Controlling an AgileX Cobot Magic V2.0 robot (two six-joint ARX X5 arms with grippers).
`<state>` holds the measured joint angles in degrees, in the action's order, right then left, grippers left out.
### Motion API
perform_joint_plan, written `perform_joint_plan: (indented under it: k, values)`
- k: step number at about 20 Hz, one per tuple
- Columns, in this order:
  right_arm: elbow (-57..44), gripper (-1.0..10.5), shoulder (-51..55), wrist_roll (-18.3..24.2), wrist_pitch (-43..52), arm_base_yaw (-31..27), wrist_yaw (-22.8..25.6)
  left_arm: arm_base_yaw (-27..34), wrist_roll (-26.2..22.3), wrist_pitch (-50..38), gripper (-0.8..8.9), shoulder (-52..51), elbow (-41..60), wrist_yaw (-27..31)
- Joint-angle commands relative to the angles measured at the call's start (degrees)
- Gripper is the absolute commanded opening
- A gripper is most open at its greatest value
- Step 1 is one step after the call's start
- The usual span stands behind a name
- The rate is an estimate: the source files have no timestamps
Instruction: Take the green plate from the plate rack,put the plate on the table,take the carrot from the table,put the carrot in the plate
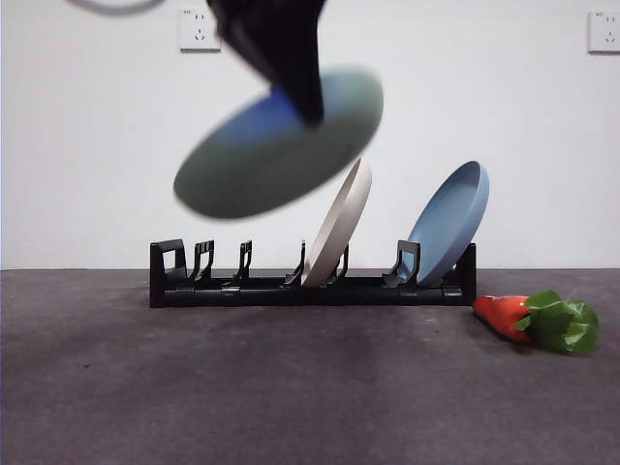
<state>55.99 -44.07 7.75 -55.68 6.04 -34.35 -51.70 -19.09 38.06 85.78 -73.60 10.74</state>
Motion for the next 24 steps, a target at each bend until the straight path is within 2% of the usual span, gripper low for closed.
perform_joint_plan:
  k: [1, 6, 14, 16, 19, 23, 24]
  values:
    - [0.1, 6.2, 0.0, -0.2, 0.3, 0.1, 0.0, -1.1, -4.3, -7.5, -0.06, 1.9, 5.6, 2.8]
    - [0.1, 6.2, -0.3, -0.2, 0.3, 0.1, 0.0, -2.4, -5.8, -16.8, -0.06, 8.5, 11.6, 4.6]
    - [0.1, 6.2, -1.5, -0.2, 0.4, 0.1, 0.2, -3.9, -5.1, -18.8, -0.03, 18.8, 11.8, 5.2]
    - [0.1, 6.2, -1.9, -0.2, 0.4, 0.1, 0.2, -3.8, -2.7, -16.9, 0.54, 19.4, 11.8, 3.4]
    - [0.1, 6.2, -2.7, -0.2, 1.0, 0.1, 0.2, -3.8, -0.2, -16.7, 2.62, 19.4, 11.7, 2.6]
    - [0.1, 6.2, -4.4, -0.2, 1.2, 0.1, 0.4, -3.8, 0.3, -16.7, 2.85, 18.9, 11.6, 2.6]
    - [0.1, 6.2, -5.2, -0.2, 1.6, 0.1, 1.5, -3.9, 1.6, -16.7, 2.85, 18.0, 11.6, 2.6]
